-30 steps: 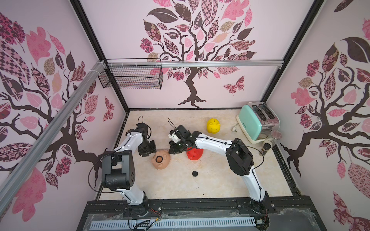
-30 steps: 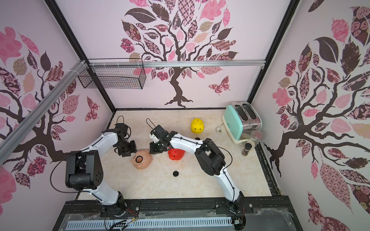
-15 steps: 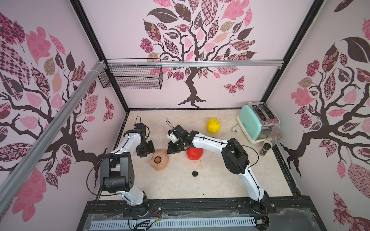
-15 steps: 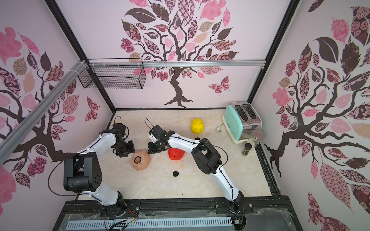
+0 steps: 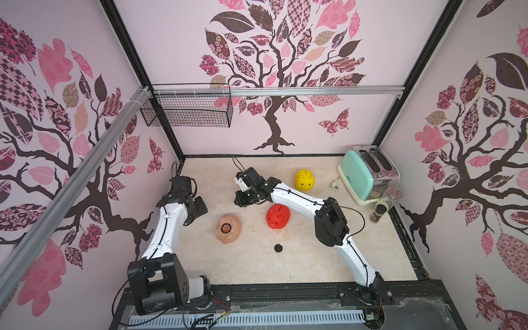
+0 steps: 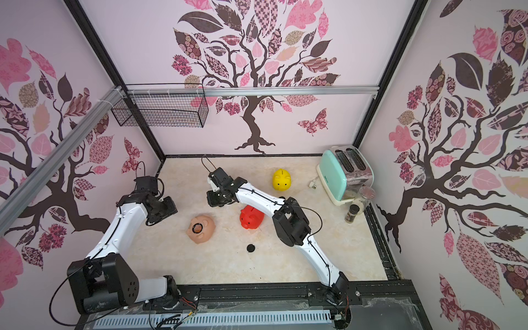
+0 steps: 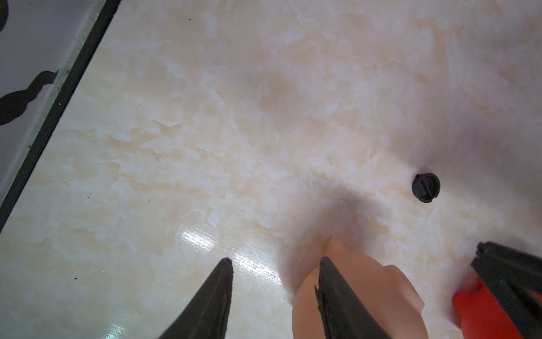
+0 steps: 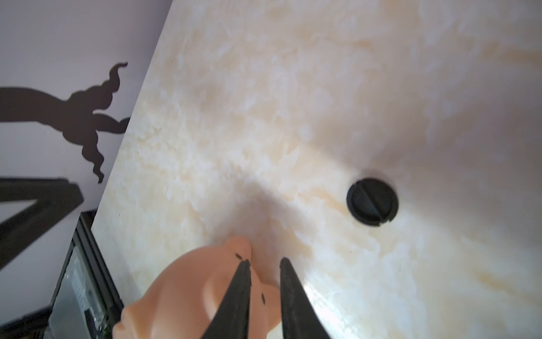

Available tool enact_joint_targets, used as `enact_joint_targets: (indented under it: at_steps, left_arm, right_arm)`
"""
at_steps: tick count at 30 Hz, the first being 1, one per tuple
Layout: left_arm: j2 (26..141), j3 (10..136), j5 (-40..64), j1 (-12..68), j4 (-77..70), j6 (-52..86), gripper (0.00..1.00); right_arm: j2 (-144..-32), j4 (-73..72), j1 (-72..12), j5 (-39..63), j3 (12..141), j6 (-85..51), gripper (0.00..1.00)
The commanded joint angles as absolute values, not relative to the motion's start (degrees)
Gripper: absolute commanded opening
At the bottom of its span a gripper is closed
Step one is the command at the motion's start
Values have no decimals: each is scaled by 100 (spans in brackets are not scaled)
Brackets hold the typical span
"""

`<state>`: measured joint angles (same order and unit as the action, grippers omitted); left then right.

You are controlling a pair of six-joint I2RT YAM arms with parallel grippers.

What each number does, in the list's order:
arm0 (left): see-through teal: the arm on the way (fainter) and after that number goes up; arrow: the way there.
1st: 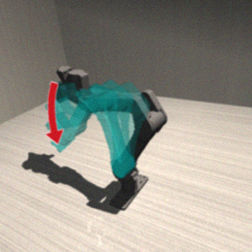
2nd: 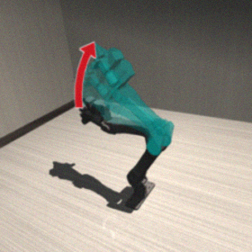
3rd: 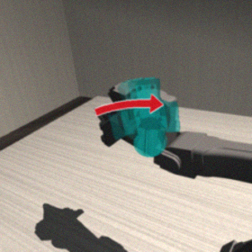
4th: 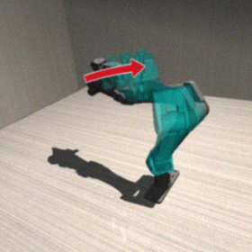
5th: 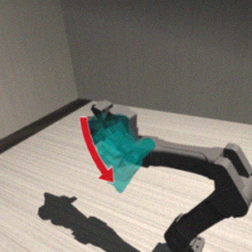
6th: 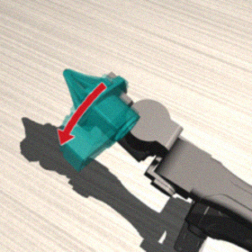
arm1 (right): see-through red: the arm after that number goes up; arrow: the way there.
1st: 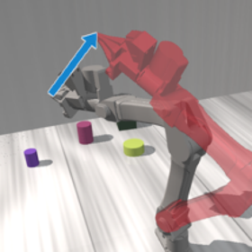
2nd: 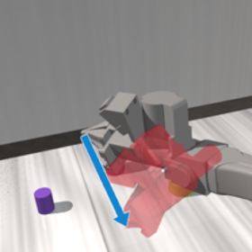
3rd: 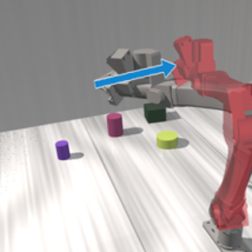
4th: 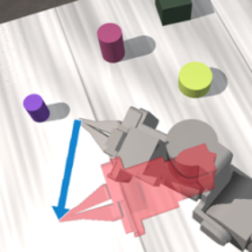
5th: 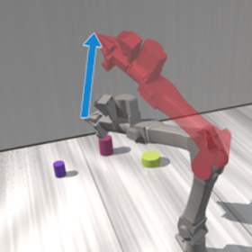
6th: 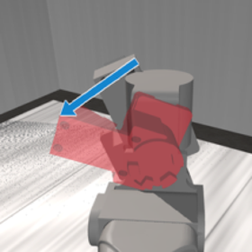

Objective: Close piggy banks
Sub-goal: Adjust the piggy bank at the center of the board, then move the knob to the center of the board.

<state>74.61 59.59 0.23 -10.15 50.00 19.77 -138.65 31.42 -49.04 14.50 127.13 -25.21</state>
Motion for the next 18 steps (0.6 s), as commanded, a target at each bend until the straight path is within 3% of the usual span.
enact_joint_targets:
  at_steps: [1, 18]
  left_arm:
    - [7093, 5884, -1, -1011, 4777, 2027, 50]
    - [6798, 5823, 158, -875, 4685, 1934, 50]
  right_arm:
    - [-14328, 3653, -4666, 1100, 13329, -2400, 22]
    - [-15183, 3305, -4535, 1194, 13939, -2303, 21]
